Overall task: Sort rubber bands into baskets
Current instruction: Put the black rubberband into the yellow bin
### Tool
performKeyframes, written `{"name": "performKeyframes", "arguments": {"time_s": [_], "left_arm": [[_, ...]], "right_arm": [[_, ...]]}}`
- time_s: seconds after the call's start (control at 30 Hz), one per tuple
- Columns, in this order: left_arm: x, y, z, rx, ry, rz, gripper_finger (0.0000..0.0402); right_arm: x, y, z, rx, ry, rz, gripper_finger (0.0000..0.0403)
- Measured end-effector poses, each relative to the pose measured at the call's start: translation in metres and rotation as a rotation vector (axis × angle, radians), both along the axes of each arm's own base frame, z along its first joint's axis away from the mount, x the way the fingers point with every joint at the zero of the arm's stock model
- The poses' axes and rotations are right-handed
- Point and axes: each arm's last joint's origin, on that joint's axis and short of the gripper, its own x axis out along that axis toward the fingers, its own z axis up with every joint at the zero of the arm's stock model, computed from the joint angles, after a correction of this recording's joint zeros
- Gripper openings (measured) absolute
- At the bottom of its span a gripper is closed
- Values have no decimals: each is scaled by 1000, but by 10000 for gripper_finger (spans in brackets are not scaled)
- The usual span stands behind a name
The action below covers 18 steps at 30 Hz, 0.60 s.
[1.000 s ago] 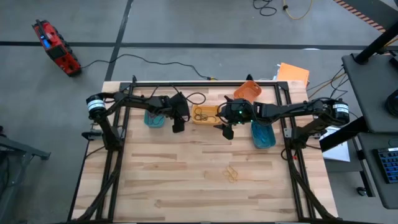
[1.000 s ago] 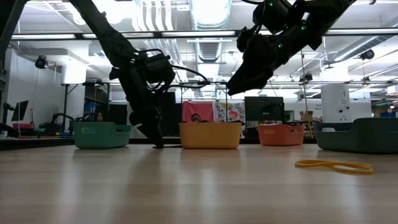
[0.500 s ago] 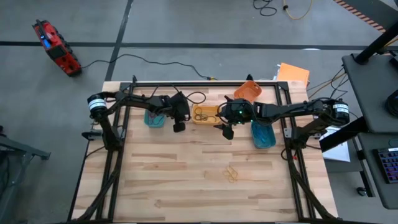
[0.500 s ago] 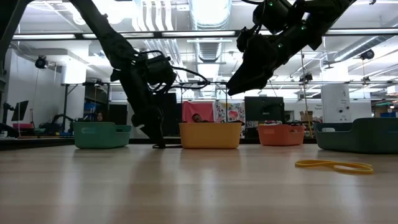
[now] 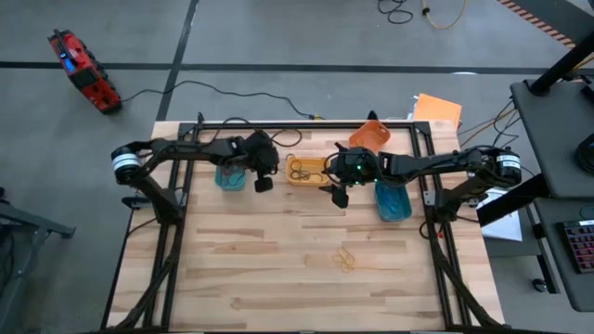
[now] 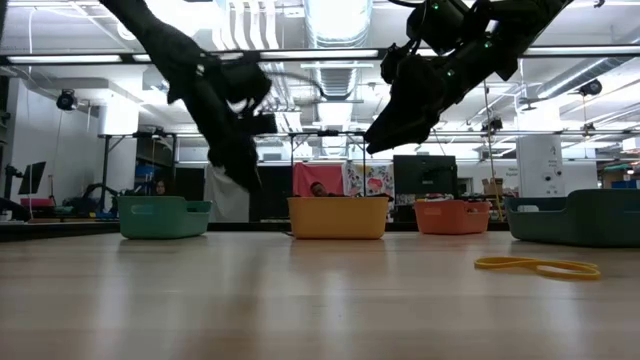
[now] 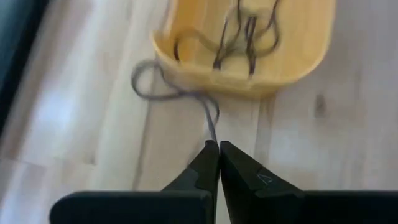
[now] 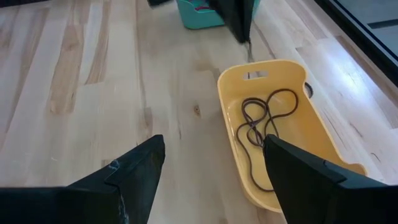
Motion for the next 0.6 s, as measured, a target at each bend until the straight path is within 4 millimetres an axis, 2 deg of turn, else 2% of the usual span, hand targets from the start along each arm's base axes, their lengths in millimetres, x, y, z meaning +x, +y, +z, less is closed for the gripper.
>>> {"name": "performKeyframes", "arguments": {"time_s": [0.33,0.6], "left_arm": [[-16,-9,54,82,-178,-13,0],[-28,-17,88,120,-326,-40,0]], "right_arm": [[1,0,1,-4,-8,2,265],[2,0,3,-13,-40,4,265]]}}
